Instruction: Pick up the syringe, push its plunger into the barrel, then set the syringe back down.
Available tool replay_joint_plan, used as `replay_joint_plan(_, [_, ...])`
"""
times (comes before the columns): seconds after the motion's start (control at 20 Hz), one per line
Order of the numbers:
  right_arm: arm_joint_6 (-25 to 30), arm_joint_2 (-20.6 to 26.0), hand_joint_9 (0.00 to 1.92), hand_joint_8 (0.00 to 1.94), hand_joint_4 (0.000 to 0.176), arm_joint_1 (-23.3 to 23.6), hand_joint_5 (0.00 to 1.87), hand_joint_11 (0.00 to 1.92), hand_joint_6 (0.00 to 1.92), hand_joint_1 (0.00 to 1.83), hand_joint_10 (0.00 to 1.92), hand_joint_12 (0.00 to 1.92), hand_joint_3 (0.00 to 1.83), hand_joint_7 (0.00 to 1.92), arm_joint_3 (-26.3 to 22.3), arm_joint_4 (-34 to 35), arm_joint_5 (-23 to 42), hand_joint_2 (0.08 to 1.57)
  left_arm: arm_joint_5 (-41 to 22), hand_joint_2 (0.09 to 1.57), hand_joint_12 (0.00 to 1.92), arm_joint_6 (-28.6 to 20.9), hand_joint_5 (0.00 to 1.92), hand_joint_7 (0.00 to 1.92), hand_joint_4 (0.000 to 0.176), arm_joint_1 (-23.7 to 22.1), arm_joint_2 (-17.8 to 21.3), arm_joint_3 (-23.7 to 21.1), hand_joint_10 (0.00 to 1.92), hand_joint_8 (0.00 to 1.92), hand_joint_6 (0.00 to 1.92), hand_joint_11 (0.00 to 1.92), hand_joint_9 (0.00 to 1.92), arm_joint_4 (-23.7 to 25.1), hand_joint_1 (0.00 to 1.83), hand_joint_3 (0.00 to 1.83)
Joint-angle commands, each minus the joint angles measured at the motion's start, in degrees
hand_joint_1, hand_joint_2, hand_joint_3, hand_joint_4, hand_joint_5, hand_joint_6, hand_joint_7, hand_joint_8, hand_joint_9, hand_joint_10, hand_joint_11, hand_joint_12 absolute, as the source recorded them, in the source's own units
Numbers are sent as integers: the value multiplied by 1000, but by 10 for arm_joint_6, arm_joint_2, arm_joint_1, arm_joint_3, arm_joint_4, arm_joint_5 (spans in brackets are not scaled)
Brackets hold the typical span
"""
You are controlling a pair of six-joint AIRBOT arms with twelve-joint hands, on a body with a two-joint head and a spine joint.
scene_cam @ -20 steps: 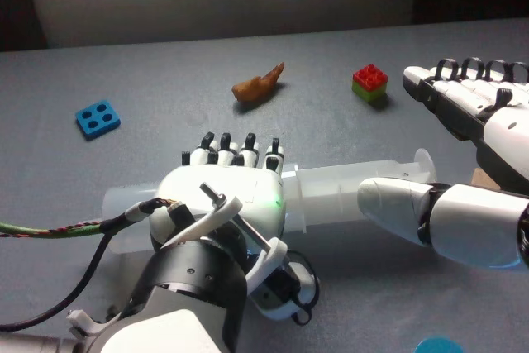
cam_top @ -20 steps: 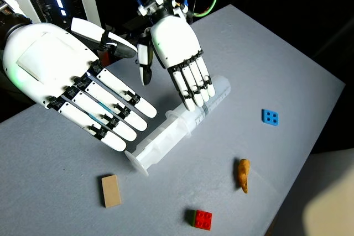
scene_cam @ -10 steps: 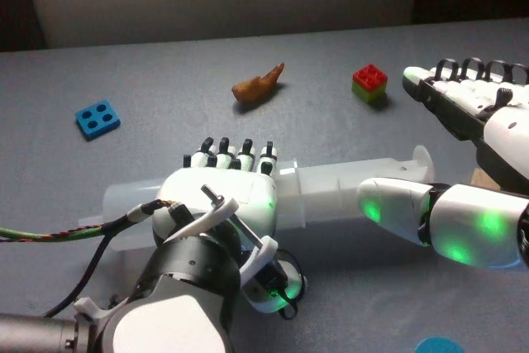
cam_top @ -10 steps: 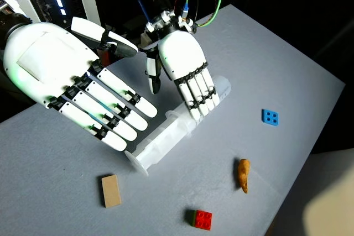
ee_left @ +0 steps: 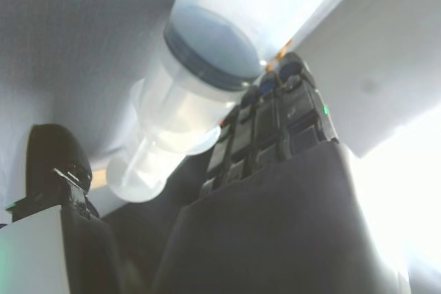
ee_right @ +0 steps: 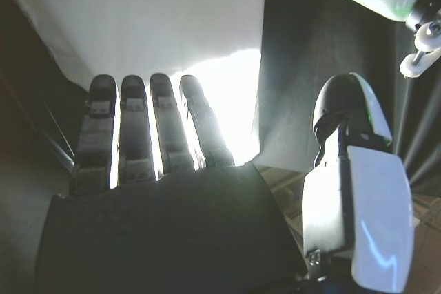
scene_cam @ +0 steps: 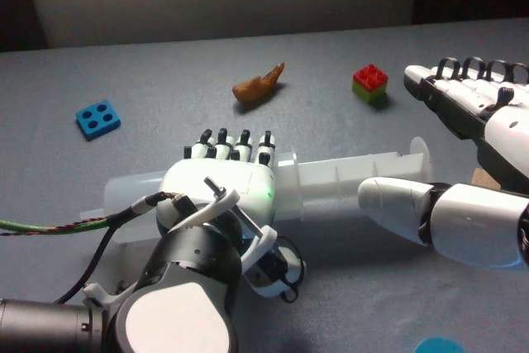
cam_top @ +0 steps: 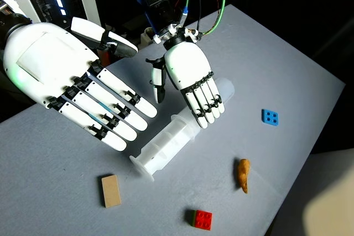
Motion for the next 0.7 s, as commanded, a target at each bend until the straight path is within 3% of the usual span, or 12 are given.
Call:
replay_joint_plan(0.0, [5,3,0,0,3,1,0,13,0,76,0,7,1,0,-3,-44,-32,1054,16,1033,164,-4,0,0,0,-1,0,-3,0,0,0,0,0,45,659,0])
replay_joint_plan(0.65, [6,3,0,0,0,-1,4,9,2,87,0,5,1,0,-3,-44,-32,1059,0,1008,213,-16,0,0,0,-17,4,21,0,0,0,0,0,71,680,0])
